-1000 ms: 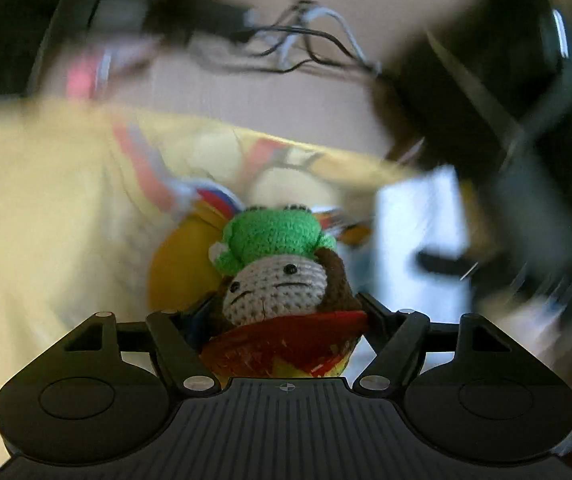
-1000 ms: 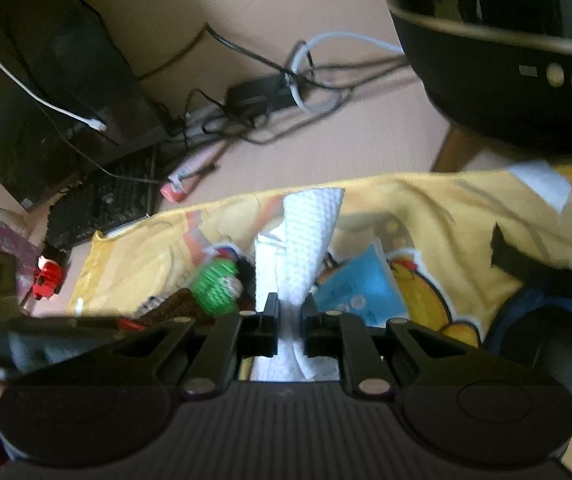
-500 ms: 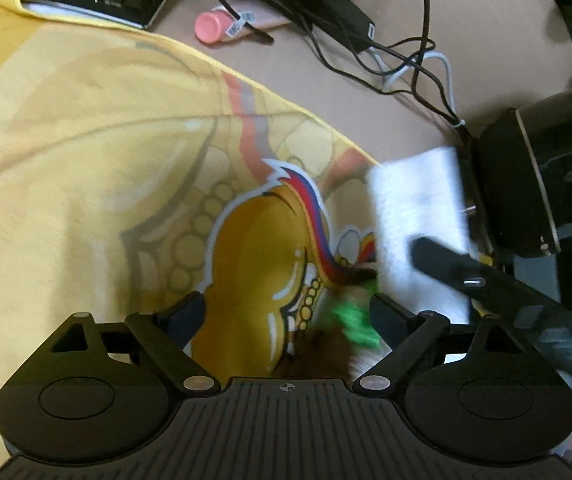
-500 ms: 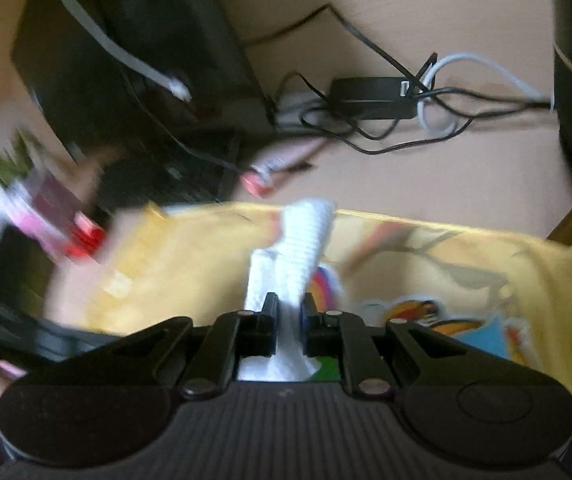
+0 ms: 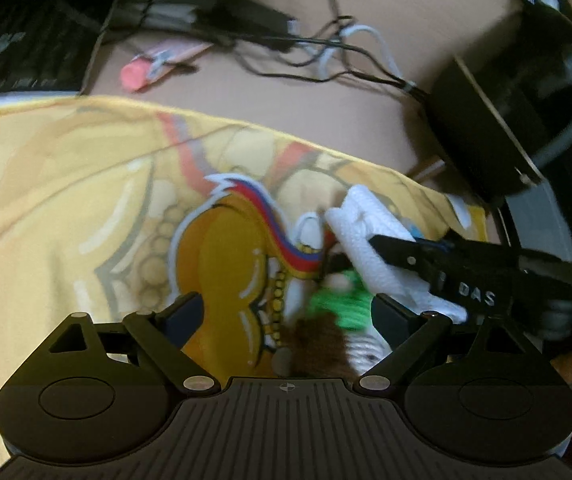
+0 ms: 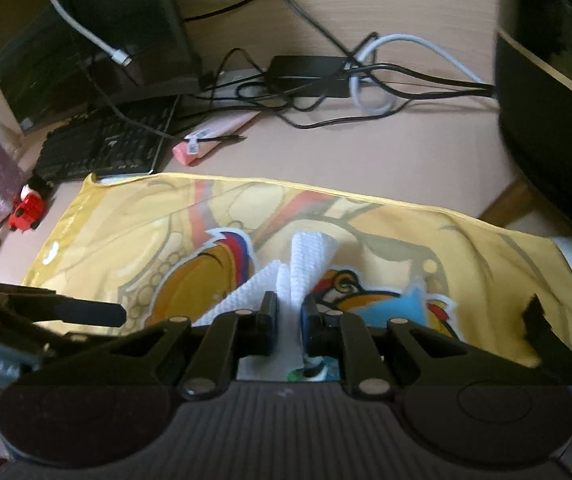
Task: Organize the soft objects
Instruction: 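Hold the doll with the left gripper while the right gripper wipes its head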
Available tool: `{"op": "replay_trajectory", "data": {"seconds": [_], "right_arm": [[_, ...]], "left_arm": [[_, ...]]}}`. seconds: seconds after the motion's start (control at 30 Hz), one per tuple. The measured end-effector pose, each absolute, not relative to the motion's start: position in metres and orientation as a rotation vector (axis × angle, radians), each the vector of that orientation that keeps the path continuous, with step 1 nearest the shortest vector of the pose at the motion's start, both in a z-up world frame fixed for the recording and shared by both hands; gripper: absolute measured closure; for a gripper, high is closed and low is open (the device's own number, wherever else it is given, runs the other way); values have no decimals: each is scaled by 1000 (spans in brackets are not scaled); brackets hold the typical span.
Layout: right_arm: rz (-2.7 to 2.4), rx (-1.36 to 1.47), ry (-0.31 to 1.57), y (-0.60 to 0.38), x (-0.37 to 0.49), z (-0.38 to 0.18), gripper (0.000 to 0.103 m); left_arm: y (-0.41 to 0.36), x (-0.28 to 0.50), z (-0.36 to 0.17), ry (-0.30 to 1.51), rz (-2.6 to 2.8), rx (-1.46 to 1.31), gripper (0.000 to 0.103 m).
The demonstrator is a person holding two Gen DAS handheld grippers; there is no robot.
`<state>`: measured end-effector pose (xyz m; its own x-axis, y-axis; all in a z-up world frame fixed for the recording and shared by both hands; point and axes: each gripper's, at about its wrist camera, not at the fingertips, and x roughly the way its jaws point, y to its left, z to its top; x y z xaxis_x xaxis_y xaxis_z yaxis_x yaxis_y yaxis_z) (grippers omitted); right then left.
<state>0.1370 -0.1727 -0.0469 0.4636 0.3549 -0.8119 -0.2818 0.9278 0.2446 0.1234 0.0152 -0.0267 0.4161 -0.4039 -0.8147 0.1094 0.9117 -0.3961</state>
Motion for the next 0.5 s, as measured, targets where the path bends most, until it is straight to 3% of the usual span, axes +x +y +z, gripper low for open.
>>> {"op": "replay_trajectory", "data": {"seconds": [0.27,0.4,0.47,0.5], "right_arm": [[369,190,978,-197,126,-29,89],[351,222,967,-203,122,-26,89],[342,222,966,-205,120,-27,89],[336,224,967,-207,119,-27,89]], "left_arm": [[-54,92,-24,970,-578,281,7],[-71,89,-47,987,-595,406,8],[-65,94,-51,1002,-585,357,26],[-60,97,-52,1009,-575,320,26]]}}
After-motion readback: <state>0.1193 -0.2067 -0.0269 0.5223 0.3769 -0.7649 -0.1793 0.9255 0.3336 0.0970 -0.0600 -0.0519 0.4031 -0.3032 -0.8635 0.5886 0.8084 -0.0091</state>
